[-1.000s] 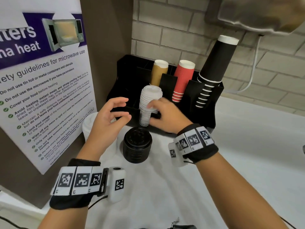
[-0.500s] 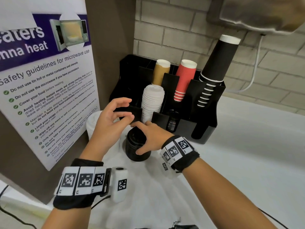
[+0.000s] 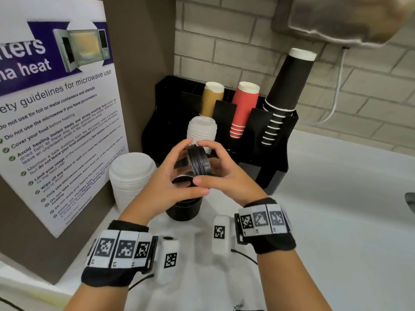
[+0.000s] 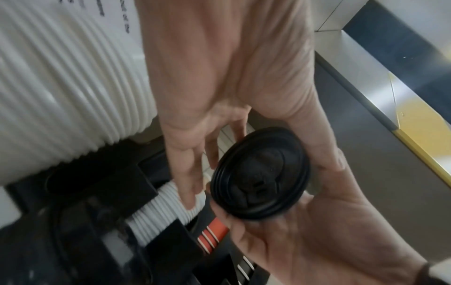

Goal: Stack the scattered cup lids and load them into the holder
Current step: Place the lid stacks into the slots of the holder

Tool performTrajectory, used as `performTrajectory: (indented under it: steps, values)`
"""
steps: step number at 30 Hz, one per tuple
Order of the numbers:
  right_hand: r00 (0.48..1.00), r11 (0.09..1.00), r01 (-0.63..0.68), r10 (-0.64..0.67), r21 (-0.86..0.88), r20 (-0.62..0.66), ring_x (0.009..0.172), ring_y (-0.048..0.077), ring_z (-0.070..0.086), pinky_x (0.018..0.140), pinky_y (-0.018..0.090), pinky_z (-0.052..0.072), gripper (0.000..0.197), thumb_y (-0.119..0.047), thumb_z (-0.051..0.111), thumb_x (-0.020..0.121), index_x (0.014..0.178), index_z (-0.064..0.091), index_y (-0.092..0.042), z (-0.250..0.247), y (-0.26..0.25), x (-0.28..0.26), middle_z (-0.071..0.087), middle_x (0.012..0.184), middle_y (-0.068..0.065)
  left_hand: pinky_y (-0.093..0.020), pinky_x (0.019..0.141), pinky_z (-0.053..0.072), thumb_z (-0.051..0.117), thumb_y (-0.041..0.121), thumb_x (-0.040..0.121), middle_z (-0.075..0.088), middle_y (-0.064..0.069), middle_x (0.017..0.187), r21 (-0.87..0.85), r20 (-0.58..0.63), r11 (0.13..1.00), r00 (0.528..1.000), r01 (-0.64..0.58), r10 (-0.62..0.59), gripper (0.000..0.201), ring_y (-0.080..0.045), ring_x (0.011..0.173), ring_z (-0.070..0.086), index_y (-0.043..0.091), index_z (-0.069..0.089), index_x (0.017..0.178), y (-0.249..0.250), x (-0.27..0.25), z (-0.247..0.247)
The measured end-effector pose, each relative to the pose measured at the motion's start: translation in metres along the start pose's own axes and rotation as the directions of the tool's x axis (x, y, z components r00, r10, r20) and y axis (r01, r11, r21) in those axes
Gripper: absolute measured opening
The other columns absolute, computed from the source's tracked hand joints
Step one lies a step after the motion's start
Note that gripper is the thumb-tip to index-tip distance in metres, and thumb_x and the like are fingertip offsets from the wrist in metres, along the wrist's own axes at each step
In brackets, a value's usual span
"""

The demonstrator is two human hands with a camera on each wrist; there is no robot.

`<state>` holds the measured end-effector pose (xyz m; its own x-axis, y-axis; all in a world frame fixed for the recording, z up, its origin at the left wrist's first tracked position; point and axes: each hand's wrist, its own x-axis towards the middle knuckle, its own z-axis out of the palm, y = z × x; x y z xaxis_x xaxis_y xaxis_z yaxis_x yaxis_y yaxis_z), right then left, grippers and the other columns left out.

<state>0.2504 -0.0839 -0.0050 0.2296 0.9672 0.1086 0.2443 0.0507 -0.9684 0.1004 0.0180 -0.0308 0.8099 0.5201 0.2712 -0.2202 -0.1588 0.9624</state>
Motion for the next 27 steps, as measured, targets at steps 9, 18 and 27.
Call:
performTrajectory:
  steps: [9,18,27]
  values:
    - [0.996,0.994,-0.014,0.023,0.107,-0.083,0.107,0.031,0.063,0.085,0.037,0.054,0.058,-0.013,0.075,0.074,0.127,0.054,-0.024,-0.012,-0.004,-0.016,0.060,0.121,0.017,-0.033,0.086,0.057,0.090,0.031,0.055,0.051,0.015,0.135,0.006,0.034,1.000,0.999,-0.026,0.026,0.095,-0.011,0.118,0.059,0.049,0.044,0.136,-0.001,0.002,0.011]
    - [0.992,0.999,0.010,-0.015,-0.039,-0.124,0.107,0.015,0.064,0.094,0.037,0.053,0.062,-0.011,0.081,0.074,0.126,0.053,-0.029,-0.009,-0.009,-0.018,0.061,0.119,0.004,-0.024,0.084,0.055,0.093,0.022,0.056,0.051,0.012,0.135,0.031,0.020,0.998,0.999,-0.047,0.047,0.099,-0.011,0.117,0.060,0.046,0.043,0.138,-0.002,0.006,0.014]
    - [0.936,0.985,0.074,-0.122,-0.155,-0.331,0.105,0.012,0.062,0.083,0.022,0.054,0.062,-0.019,0.084,0.070,0.121,0.050,-0.031,-0.049,-0.014,0.015,0.059,0.116,-0.004,-0.028,0.097,0.051,0.084,0.041,0.066,0.050,0.018,0.135,0.078,-0.173,0.997,0.985,0.009,0.005,0.075,-0.002,0.120,0.056,0.052,0.045,0.129,0.008,0.008,0.002]
